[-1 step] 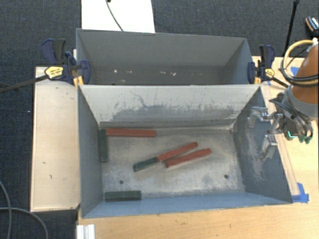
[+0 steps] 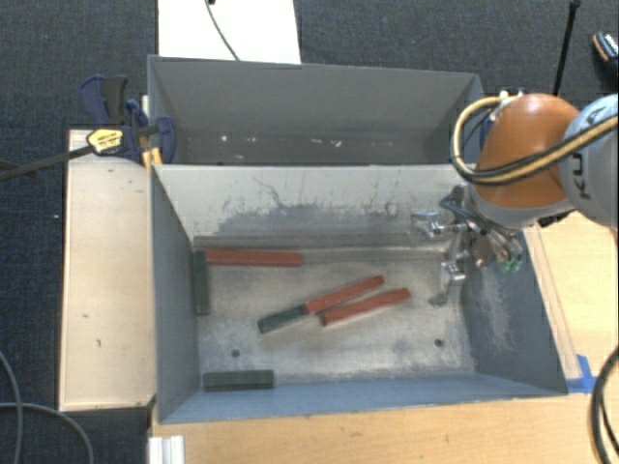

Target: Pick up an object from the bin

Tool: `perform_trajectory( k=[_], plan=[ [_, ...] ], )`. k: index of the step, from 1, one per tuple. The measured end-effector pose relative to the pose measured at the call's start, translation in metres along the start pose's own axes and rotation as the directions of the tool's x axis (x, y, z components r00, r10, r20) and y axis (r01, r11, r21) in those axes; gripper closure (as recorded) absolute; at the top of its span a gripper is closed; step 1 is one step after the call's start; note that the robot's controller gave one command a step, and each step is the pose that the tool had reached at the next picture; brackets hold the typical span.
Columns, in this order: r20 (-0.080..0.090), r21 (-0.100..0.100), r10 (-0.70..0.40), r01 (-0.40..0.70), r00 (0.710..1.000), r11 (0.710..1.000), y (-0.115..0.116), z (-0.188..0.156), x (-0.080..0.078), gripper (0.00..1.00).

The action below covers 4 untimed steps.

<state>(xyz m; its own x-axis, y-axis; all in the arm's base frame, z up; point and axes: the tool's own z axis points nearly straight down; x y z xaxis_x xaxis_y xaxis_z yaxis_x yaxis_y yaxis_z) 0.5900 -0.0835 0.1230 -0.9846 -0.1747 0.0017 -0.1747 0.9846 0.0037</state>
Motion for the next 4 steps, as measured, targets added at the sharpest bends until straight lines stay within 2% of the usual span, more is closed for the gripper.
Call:
perform_trajectory(
  k=[1, 2, 3, 4],
  plan=[
    [0.002, 0.001, -0.348, 0.348, 0.938, 0.938, 0.067, 0.054, 0.025, 0.00],
    [0.007, 0.006, -0.469, 0.468, 0.883, 0.883, 0.115, 0.052, -0.021, 0.00],
    [0.005, 0.006, -0.467, 0.467, 0.884, 0.884, 0.113, 0.050, -0.021, 1.00],
    [0.006, 0.010, -0.636, 0.636, 0.772, 0.772, 0.105, -0.032, -0.015, 1.00]
  ],
)
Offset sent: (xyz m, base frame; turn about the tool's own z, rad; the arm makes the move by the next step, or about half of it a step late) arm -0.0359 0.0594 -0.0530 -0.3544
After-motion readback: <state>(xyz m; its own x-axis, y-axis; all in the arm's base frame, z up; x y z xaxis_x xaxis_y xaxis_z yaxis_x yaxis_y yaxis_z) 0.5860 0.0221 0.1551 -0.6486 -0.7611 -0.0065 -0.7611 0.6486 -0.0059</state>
